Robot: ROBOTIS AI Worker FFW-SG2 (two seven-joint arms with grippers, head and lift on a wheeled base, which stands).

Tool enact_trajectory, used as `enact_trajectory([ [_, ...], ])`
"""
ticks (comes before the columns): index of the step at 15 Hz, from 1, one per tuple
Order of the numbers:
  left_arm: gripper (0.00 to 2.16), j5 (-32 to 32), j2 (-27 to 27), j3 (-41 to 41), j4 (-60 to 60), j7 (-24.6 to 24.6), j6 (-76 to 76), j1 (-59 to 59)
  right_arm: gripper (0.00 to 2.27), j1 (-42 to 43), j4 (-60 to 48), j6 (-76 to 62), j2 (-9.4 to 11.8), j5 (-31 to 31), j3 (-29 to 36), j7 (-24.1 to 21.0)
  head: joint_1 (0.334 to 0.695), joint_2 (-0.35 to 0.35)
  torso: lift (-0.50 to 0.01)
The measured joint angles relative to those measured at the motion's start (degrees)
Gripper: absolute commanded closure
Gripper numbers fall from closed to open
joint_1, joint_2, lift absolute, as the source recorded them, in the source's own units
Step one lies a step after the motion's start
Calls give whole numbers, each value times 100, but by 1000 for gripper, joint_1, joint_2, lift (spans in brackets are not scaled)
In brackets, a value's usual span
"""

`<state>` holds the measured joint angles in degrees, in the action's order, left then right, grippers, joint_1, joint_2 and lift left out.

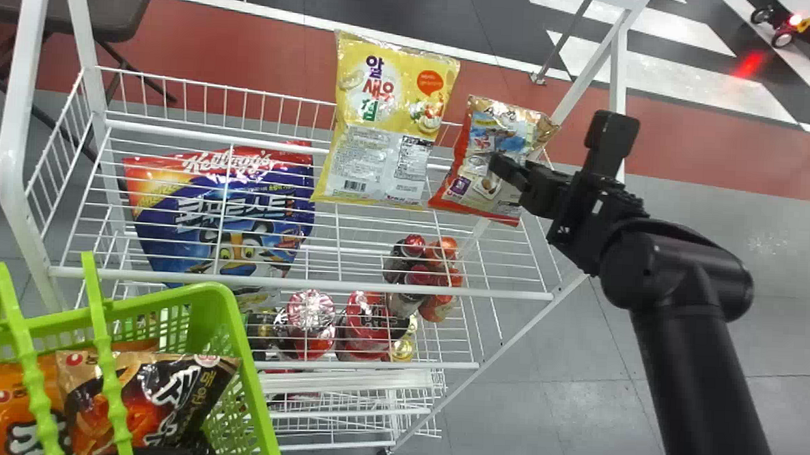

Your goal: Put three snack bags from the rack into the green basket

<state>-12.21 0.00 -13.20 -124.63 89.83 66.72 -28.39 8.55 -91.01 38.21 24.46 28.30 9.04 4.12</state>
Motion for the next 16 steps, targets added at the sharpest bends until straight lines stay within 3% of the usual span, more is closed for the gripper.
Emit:
enact_trajectory([
  [10,2145,9,0,11,8,0,4,31,2250,-747,-2183,2088,-106,825,1035,2,695,-350,0],
  [15,2145,17,0,96,8,0,4,56,2250,-1232,-3332,3418,-403,1918,1243,178,695,-350,0],
  [16,2145,21,0,114,8,0,4,59,2250,-1267,-3425,3613,-473,2086,1196,202,695,-312,0],
])
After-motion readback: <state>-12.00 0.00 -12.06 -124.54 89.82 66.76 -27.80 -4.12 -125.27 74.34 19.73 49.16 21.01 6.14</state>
